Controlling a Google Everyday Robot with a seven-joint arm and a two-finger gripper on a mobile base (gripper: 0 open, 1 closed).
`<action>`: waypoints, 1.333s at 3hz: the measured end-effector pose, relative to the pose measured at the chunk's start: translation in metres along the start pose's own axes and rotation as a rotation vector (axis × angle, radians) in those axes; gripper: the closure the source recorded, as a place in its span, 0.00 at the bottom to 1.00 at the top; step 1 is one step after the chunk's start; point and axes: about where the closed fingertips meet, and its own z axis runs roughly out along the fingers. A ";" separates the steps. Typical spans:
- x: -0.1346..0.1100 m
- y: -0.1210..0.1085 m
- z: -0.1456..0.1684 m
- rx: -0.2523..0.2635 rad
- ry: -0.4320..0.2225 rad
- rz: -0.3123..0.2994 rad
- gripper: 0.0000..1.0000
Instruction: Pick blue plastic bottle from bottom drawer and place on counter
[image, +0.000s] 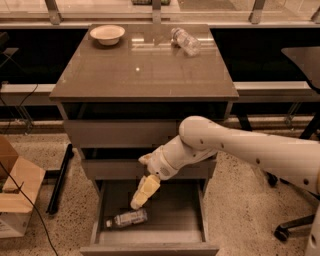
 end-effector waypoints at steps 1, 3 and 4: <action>0.014 -0.019 0.053 -0.013 -0.047 0.029 0.00; 0.050 -0.037 0.134 -0.143 -0.155 0.201 0.00; 0.055 -0.050 0.158 -0.127 -0.105 0.220 0.00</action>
Offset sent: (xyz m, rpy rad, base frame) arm 0.0256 0.0897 -0.1772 0.2956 0.4516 -0.0839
